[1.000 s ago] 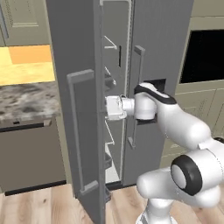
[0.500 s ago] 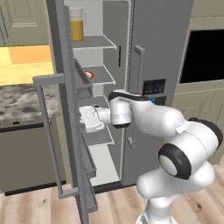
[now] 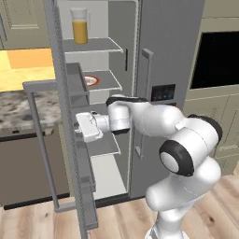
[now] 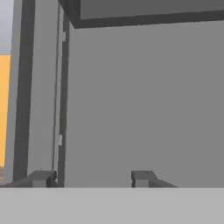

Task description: Retrieve the steak from the fridge and place it on the saucepan with marinade on the stove.

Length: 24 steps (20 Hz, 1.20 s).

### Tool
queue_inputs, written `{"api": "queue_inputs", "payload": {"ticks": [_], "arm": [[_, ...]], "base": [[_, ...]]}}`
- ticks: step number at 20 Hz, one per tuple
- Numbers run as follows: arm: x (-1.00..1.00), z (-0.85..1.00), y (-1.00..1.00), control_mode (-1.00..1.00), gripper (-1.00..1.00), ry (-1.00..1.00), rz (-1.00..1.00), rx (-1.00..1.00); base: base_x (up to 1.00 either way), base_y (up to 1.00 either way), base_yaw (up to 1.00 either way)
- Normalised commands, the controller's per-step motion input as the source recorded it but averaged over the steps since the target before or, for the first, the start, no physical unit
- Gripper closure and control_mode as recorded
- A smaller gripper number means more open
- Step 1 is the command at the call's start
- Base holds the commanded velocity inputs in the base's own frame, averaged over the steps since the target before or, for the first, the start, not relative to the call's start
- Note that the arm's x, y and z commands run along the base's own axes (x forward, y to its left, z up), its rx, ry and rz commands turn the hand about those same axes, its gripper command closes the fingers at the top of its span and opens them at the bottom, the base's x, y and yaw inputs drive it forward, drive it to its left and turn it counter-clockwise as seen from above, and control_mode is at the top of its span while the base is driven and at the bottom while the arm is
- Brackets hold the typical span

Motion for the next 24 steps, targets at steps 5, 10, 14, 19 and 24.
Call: {"api": "queue_inputs", "payload": {"ticks": [5, 10, 14, 19, 24], "arm": [[-0.69, 0.11, -0.73, -1.0, -1.0, -0.09, -0.03, 0.0], [-0.56, 0.41, -0.99, -1.0, -1.0, 0.0, -0.01, 0.0], [-0.39, 0.9, -0.7, -1.0, -1.0, 0.01, -0.03, 0.0], [-0.53, 1.0, -0.36, -1.0, -1.0, 0.2, -0.15, 0.0], [-0.39, 0.3, -0.18, -1.0, -1.0, 0.38, -0.36, -0.14]], "base": [[0.0, 0.0, 0.0], [0.0, 0.0, 0.0], [0.0, 0.0, 0.0], [0.0, 0.0, 0.0], [0.0, 0.0, 0.0]]}}
